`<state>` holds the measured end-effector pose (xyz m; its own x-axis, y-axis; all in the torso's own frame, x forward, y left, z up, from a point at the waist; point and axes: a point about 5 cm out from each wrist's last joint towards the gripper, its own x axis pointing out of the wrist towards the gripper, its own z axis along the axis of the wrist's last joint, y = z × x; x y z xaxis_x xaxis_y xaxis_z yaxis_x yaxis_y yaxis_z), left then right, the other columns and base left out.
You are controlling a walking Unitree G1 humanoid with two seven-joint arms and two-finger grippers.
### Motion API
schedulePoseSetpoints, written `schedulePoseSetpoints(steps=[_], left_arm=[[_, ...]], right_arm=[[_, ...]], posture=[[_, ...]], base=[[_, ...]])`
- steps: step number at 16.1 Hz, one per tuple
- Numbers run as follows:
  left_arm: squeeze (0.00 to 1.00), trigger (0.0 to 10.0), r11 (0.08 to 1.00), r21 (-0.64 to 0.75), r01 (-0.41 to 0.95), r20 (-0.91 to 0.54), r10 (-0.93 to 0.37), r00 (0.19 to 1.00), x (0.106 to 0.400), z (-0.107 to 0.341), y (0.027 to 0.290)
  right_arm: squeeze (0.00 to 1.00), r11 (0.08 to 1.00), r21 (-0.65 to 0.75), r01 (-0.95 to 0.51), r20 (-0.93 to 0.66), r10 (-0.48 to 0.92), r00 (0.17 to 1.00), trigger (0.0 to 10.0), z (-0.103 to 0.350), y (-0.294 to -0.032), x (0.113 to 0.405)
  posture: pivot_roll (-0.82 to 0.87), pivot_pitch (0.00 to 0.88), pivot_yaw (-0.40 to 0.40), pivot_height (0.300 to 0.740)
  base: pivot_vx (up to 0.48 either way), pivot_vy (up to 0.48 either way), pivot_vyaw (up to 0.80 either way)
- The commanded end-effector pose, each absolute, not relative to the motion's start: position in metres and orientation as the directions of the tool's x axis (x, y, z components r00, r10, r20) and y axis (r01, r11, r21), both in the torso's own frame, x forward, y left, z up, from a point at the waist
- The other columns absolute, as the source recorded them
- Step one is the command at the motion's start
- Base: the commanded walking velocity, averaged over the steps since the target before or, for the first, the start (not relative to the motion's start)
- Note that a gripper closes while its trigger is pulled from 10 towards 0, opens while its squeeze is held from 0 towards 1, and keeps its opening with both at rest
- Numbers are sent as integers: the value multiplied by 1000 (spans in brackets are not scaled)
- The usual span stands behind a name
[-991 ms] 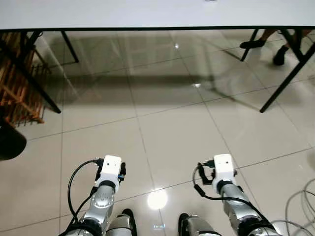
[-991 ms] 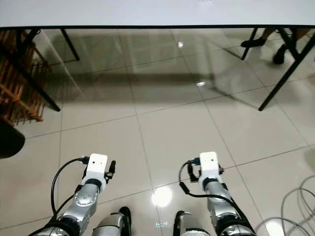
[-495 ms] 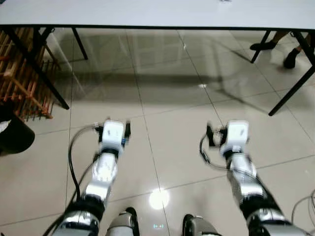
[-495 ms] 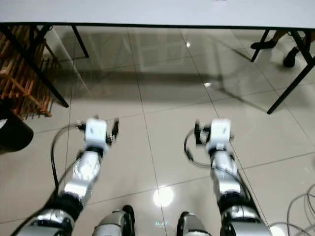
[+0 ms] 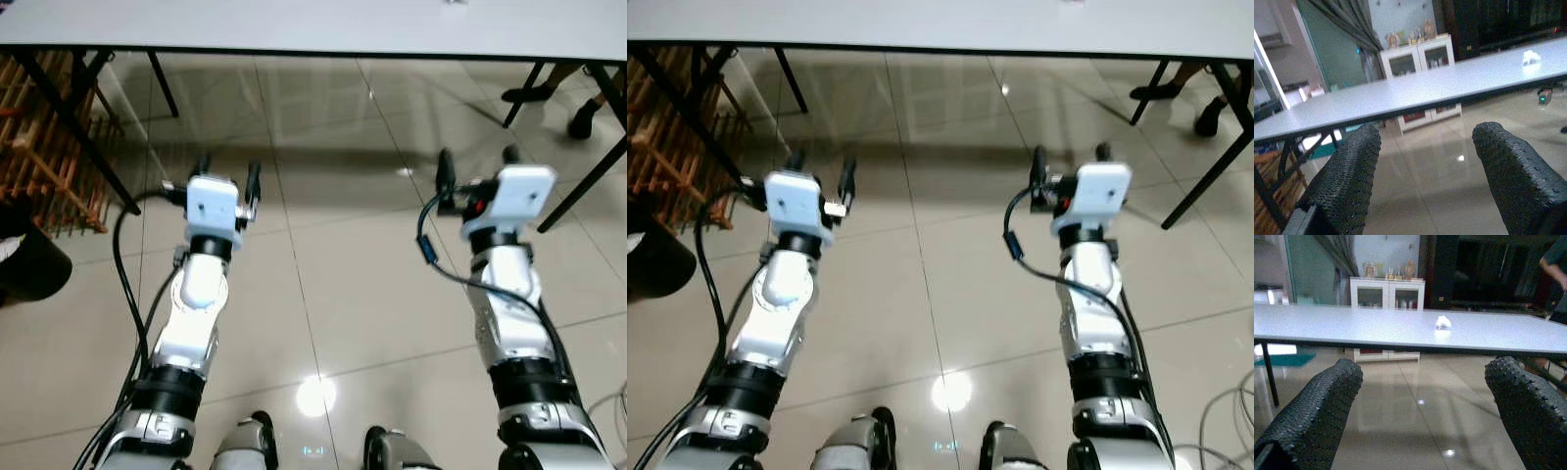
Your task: Picking trash to rubbish bin
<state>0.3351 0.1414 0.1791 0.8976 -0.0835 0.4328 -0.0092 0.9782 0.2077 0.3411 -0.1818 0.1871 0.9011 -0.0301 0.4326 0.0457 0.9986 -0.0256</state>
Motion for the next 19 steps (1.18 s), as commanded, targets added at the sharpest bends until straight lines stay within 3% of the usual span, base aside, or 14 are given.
schedulePoseSetpoints(steps=[1,5,11,19], left_arm=[[0,10000,975,223,13,434,-112,894,334,183,138],[0,10000,976,217,20,455,-119,883,331,197,131],[0,10000,976,219,6,334,-81,939,332,171,134],[0,10000,967,255,18,283,-92,955,336,163,131]], right_arm=[[0,998,-5,58,439,-49,897,10000,190,-183,338],[0,997,-9,83,433,-71,899,10000,196,-187,336],[0,971,-20,239,320,-221,921,10000,181,-210,334],[0,961,-39,273,291,-251,923,10000,184,-213,341]], posture=[[-25,209,41,740],[-22,197,36,740],[-24,198,25,740],[-30,188,20,740]], base=[[0,0,0],[0,0,0],[0,0,0],[0,0,0]])
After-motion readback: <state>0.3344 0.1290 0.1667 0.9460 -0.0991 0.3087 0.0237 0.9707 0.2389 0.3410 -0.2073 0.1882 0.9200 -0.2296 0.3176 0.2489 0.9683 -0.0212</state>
